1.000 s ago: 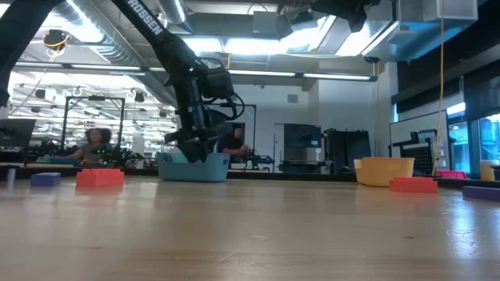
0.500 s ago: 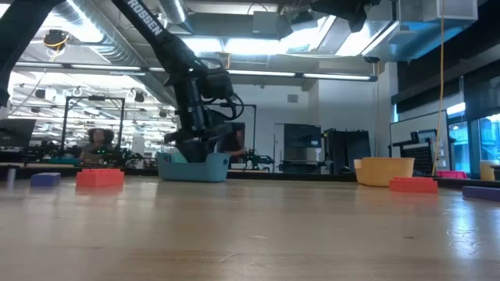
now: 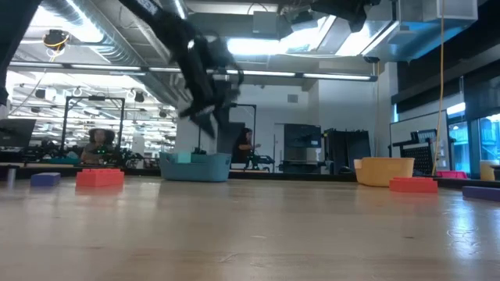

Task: Sort & place blocks by color
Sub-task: Put the sky blue block into the blue bin

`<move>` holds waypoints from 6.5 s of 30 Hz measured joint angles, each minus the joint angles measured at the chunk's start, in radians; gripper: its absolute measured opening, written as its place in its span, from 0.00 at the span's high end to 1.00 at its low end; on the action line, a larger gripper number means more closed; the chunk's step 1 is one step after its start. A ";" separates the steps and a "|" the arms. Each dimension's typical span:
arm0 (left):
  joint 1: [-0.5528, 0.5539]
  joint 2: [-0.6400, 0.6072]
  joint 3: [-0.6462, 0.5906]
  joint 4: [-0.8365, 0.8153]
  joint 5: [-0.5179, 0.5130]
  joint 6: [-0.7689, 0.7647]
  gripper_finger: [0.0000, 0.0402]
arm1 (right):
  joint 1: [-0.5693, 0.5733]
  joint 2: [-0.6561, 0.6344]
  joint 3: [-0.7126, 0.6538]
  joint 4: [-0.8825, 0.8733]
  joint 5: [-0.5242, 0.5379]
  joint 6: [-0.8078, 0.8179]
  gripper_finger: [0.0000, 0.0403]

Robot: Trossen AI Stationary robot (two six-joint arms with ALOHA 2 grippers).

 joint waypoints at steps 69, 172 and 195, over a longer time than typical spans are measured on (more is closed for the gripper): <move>-0.564 -0.931 -0.652 0.836 -0.106 0.138 0.43 | 0.574 0.127 0.035 -0.879 -0.338 1.644 0.45; -0.561 -0.659 -0.653 1.065 0.037 -1.079 0.43 | -0.018 0.595 0.607 -0.163 -0.098 -0.341 0.66; -0.571 -0.648 -0.652 1.059 0.046 -1.015 0.60 | -0.020 0.608 0.607 -0.151 -0.128 -0.319 0.66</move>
